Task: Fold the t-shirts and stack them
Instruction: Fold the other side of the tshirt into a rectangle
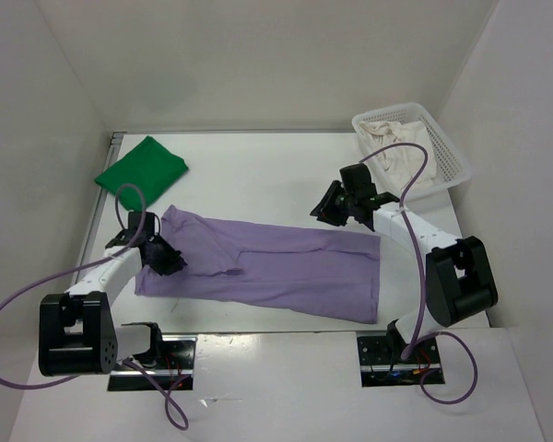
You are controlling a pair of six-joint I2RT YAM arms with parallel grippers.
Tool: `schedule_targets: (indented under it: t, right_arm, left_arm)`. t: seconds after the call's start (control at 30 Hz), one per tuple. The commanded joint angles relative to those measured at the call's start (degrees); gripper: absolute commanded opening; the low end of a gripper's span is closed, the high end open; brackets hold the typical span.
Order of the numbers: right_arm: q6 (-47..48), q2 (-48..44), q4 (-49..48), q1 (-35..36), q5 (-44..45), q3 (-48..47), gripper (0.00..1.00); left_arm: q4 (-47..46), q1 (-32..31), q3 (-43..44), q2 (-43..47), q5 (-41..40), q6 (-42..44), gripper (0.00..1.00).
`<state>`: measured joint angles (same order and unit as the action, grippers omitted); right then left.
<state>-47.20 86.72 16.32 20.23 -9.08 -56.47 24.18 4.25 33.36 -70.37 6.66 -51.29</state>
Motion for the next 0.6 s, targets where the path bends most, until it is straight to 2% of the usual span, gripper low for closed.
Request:
schedule_targets:
  t: [0.0, 0.07, 0.13, 0.3, 0.43, 0.47, 0.53, 0.57]
  right_arm:
    - [0.97, 0.21, 0.56, 0.43, 0.38, -1.36, 0.35]
    - [0.97, 0.21, 0.56, 0.43, 0.38, -1.36, 0.35]
    - [0.97, 0.21, 0.56, 0.43, 0.38, -1.36, 0.35]
    - [2.20, 3.28, 0.56, 0.43, -0.23, -1.89, 0.35]
    - [2.72, 4.60, -0.06, 0.43, -0.76, -1.89, 0.35]
    - [2.73, 4.60, -0.58, 0.43, -0.15, -1.89, 0.35]
    - [3.25, 5.12, -0.58, 0.43, -0.15, -1.89, 0.35]
    - [3.25, 5.65, -0.58, 0.43, -0.15, -1.89, 0.35]
  left_arm:
    - [-1.25, -0.12, -0.41, -0.90, -0.07, 0.13, 0.20]
    - [0.15, -0.12, 1.08, -0.91, -0.06, 0.13, 0.08]
    - [1.82, -0.12, 3.19, -0.91, 0.64, 1.36, 0.00]
    - [14.65, -0.12, 15.40, -4.07, 5.01, 5.31, 0.00]
    - [20.10, -0.12, 16.02, -8.19, 8.20, 6.10, 0.01]
    - [20.63, -0.12, 16.03, -8.73, 8.20, 7.07, 0.07]
    - [22.73, -0.12, 17.17, -10.22, 4.71, 8.74, 0.26]
    - [23.36, 0.40, 18.91, -10.23, 3.90, 9.27, 0.42]
